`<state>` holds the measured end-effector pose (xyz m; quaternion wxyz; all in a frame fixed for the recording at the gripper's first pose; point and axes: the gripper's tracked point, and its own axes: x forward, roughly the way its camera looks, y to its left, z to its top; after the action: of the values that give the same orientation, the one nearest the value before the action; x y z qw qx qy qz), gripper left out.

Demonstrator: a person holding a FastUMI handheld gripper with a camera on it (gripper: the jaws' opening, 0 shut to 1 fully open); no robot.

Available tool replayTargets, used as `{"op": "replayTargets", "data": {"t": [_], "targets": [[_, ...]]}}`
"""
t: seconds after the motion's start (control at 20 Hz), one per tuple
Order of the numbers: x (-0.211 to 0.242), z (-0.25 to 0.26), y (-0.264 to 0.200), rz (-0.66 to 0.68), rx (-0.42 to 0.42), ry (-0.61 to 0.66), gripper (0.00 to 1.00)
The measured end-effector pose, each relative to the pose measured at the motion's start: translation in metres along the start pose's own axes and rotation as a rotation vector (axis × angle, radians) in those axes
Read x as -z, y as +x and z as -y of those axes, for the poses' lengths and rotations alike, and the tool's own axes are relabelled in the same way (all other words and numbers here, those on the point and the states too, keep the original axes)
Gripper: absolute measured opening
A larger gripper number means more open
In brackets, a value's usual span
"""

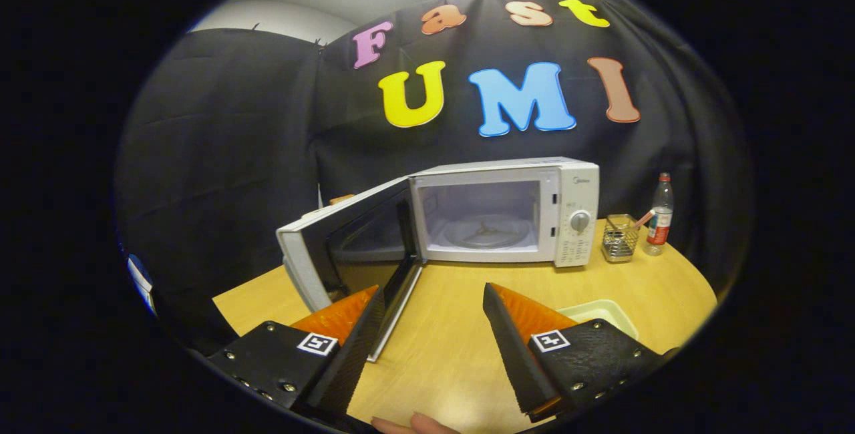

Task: Open the microwave, put the food inside, and close the microwave door.

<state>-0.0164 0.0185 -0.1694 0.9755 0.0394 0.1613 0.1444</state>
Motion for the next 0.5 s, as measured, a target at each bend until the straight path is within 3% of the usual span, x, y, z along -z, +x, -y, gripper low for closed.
{"op": "replayTargets", "data": {"t": [0.2,0.35,0.5], "targets": [[0.024,0.090,0.004,-0.062,0.212,-0.149,0.98],[0.052,0.130,0.016,-0.157,0.249,-0.191,0.98],[0.084,0.143,0.030,-0.260,0.192,-0.113,0.96]]}}
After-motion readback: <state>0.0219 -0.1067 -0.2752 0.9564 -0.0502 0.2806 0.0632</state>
